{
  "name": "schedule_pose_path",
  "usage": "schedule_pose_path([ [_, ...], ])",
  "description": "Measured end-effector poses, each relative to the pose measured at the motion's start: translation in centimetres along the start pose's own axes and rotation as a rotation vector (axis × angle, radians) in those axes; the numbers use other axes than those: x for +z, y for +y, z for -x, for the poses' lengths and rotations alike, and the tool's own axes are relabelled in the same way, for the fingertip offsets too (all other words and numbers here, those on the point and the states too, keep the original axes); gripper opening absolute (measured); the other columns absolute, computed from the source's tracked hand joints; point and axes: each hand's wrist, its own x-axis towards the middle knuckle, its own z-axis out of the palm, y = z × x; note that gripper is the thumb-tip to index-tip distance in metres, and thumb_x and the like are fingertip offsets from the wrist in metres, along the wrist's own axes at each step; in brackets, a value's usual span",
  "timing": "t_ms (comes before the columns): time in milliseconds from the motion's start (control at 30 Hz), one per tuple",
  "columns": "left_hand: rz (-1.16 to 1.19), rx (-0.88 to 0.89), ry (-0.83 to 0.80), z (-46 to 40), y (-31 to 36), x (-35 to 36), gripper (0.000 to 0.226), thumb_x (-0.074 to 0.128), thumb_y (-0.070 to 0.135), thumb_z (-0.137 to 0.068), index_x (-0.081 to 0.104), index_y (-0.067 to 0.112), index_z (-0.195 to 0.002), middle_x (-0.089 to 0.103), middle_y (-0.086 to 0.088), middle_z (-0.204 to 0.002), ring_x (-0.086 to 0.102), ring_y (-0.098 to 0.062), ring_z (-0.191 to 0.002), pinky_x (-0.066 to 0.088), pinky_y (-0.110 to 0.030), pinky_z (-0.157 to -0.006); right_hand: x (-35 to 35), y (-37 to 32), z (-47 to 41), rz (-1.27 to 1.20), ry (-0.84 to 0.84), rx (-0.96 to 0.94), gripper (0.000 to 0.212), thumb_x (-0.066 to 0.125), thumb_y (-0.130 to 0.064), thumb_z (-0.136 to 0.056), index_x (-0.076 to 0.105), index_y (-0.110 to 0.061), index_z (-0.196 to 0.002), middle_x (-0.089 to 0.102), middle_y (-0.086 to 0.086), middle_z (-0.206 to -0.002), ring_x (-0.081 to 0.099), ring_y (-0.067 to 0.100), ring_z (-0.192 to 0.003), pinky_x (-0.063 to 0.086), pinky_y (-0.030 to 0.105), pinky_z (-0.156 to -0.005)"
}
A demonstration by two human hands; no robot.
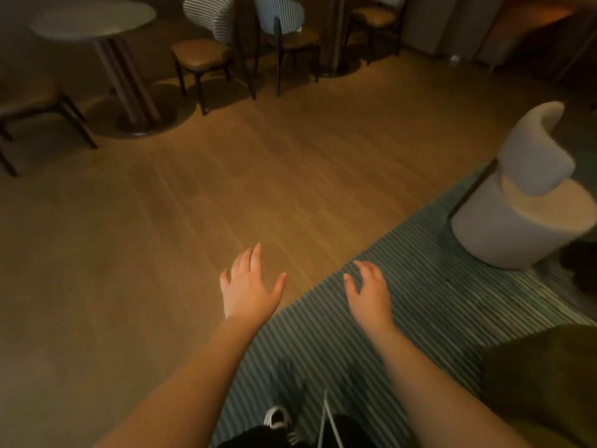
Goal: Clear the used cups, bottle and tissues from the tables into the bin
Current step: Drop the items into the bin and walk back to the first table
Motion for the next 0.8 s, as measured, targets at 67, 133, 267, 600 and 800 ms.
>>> schedule_pose_path([
  [67, -0.004, 0.023, -0.013, -5.9, 2.1, 0.7, 0.077, 0.039, 0.064, -0.086, 0.023, 0.021, -0.148, 0.035, -0.003, -0.149, 0.027, -0.019, -0.138, 0.024, -0.048, -0.109, -0.8, -0.4, -5.9, -0.014, 0.025, 0.0, 0.046, 0.047, -0.035, -0.097, 0.046, -0.012, -0.137, 0.041, 0.008, -0.144, 0.04, 0.026, -0.131, 0.035, 0.037, -0.106],
  [133, -0.003, 0.044, -0.022, -11.9, 4.3, 1.9, 0.076, 0.038, 0.064, -0.087, 0.023, 0.02, -0.148, 0.035, -0.003, -0.149, 0.027, -0.019, -0.138, 0.023, -0.048, -0.109, -1.4, -0.4, -12.2, -0.03, 0.044, 0.016, 0.046, 0.048, -0.035, -0.097, 0.046, -0.012, -0.136, 0.042, 0.008, -0.144, 0.04, 0.026, -0.13, 0.036, 0.036, -0.106],
  [267, 0.027, 0.059, -0.009, -25.6, 9.3, 5.7, 0.076, 0.039, 0.063, -0.088, 0.023, 0.02, -0.148, 0.035, -0.004, -0.149, 0.027, -0.02, -0.138, 0.023, -0.047, -0.109, -2.4, 0.7, -27.2, -0.026, 0.069, 0.008, 0.045, 0.047, -0.036, -0.097, 0.046, -0.016, -0.137, 0.041, 0.008, -0.144, 0.039, 0.025, -0.132, 0.034, 0.036, -0.106],
  [600, 0.076, -0.002, 0.08, -61.4, 26.1, 10.0, 0.076, 0.04, 0.062, -0.088, 0.023, 0.019, -0.148, 0.038, -0.005, -0.148, 0.029, -0.022, -0.137, 0.022, -0.048, -0.109, -11.4, 1.0, -65.9, 0.025, 0.063, -0.056, 0.043, 0.048, -0.035, -0.096, 0.049, -0.015, -0.134, 0.045, 0.011, -0.141, 0.043, 0.03, -0.127, 0.039, 0.037, -0.102],
  [800, 0.08, 0.001, 0.067, -77.8, 32.1, 12.4, 0.077, 0.039, 0.063, -0.087, 0.021, 0.02, -0.149, 0.036, -0.004, -0.148, 0.027, -0.022, -0.138, 0.02, -0.049, -0.109, -14.7, 0.0, -83.3, -0.003, 0.066, -0.034, 0.045, 0.045, -0.037, -0.097, 0.046, -0.015, -0.137, 0.044, 0.01, -0.142, 0.041, 0.029, -0.13, 0.038, 0.039, -0.102],
])
